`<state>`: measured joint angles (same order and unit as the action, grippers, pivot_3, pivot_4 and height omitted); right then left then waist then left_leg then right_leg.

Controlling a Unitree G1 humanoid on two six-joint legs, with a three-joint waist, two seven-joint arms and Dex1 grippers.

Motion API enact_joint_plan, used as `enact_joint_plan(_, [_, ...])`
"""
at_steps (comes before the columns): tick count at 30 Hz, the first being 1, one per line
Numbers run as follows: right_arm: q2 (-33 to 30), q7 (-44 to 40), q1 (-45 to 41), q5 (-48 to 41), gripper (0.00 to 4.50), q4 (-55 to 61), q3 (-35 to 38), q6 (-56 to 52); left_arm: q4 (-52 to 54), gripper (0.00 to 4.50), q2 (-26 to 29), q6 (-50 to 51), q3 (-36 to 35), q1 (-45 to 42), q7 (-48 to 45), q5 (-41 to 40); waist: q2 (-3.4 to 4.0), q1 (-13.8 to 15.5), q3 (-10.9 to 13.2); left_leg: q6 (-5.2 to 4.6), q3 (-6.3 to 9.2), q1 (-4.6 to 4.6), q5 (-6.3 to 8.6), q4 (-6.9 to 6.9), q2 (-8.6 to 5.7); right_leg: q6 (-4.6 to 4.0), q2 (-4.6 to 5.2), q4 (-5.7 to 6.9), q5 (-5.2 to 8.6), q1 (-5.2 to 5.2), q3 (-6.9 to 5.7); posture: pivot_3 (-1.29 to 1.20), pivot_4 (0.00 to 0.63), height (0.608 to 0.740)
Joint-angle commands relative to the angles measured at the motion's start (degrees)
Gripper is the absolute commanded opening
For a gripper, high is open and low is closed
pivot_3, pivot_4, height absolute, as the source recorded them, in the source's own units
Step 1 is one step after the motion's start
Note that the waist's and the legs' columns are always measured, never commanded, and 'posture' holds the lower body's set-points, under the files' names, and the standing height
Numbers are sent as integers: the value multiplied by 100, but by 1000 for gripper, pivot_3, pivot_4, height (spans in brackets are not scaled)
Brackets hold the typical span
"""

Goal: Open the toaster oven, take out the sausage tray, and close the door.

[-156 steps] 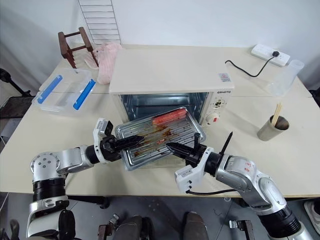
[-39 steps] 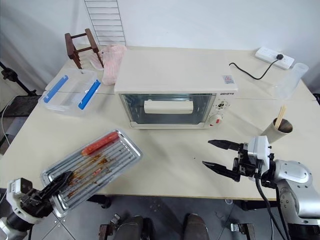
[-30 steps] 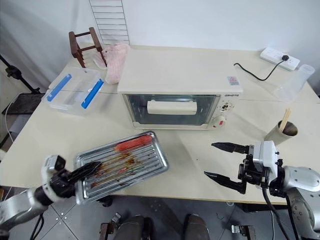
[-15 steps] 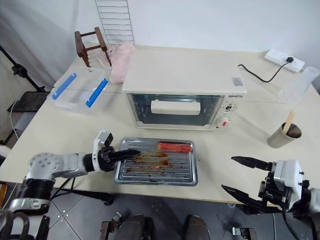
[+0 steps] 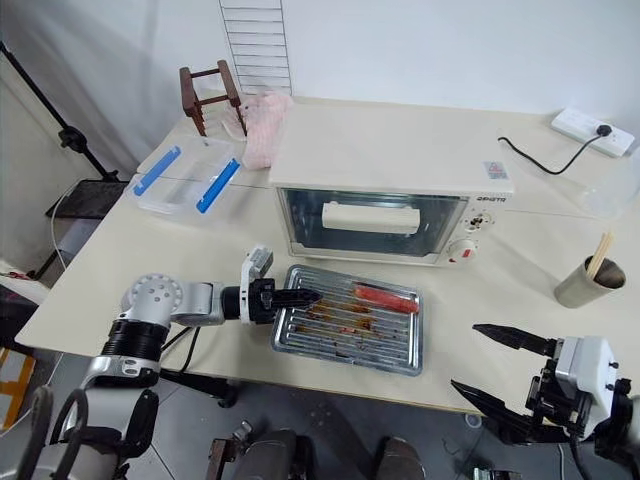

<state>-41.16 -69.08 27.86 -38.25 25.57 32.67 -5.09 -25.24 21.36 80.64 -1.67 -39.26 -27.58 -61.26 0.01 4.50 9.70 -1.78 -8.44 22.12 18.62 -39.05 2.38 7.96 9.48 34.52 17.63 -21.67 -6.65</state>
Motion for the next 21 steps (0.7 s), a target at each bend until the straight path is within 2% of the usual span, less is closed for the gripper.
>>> enact_joint_plan(1, [34, 21, 8, -32, 4500, 97, 108, 102, -103, 1565, -158, -125, 222, 127, -48, 580, 1, -2, 0, 0, 0, 0, 0, 0, 0, 1, 0, -1, -1, 1, 0, 0, 150, 740])
enact_joint_plan(2, [43, 25, -2, -17, 4500, 85, 86, 120, -51, 1900, -174, -209, 217, 135, -114, 663, 1, -3, 0, -1, 0, 0, 0, 0, 0, 3, 0, -1, -1, 1, 0, 0, 150, 740])
enact_joint_plan(3, [49, 29, -9, -7, 4500, 77, 71, 131, -14, 2046, -186, -261, 212, 139, -184, 743, 1, -3, 0, -1, 0, 0, 0, 0, 0, 3, 0, -2, -2, 1, -2, 0, 150, 740])
enact_joint_plan(5, [54, 33, -23, 8, 4500, 61, 47, 144, 21, 2714, -211, -331, 178, 140, -283, 863, 1, 2, 0, -3, 3, 1, 0, 0, 0, 3, 0, -2, -2, 3, -4, 0, 150, 740])
enact_joint_plan(9, [76, -21, -21, 55, 4500, -20, 15, 227, 504, 3748, -30, -546, 137, 233, -654, 952, 0, -2, 0, -6, 5, 2, -1, 0, -2, 7, 3, -8, -4, 7, -5, 0, 150, 740])
enact_joint_plan(12, [43, -139, -48, 93, 4500, -181, -1, 303, 1541, 4487, 851, -1299, 699, 747, -1502, 1471, -7, -79, 4, -4, 2, 1, 0, 2, 4, 9, 0, -7, -5, 5, -4, 0, 150, 740])
enact_joint_plan(13, [24, -176, -69, 87, 4500, -229, -10, 306, 1761, 4487, 992, -1591, 649, 933, -1728, 1507, -7, -98, 4, 0, 1, -2, 1, 5, 12, 8, -5, -9, -4, 4, -5, 0, 150, 740])
enact_joint_plan(16, [-18, -237, -179, 24, 4500, -379, 4, 303, 1946, 4487, 967, -2294, -47, 1285, -1944, 1356, 1, -263, 3, 11, -8, -10, -1, 17, 25, 0, -13, -8, 0, 1, -6, 0, 150, 740])
enact_joint_plan(18, [-32, -263, -260, -5, 4500, -476, 18, 303, 2250, 4487, 1383, -2933, 76, 1644, -2578, 1703, -6, -328, 9, 6, -5, -8, -5, 17, 30, -2, -13, -3, 1, -4, -10, 0, 150, 740])
enact_joint_plan(21, [-29, -381, -374, -96, 4500, -489, -32, 311, 2288, 4487, 1988, -4397, -102, 2265, -3375, 2365, -12, -385, 13, 11, -13, -3, -3, 27, 34, -11, -14, 0, 6, -24, -7, 0, 150, 740])
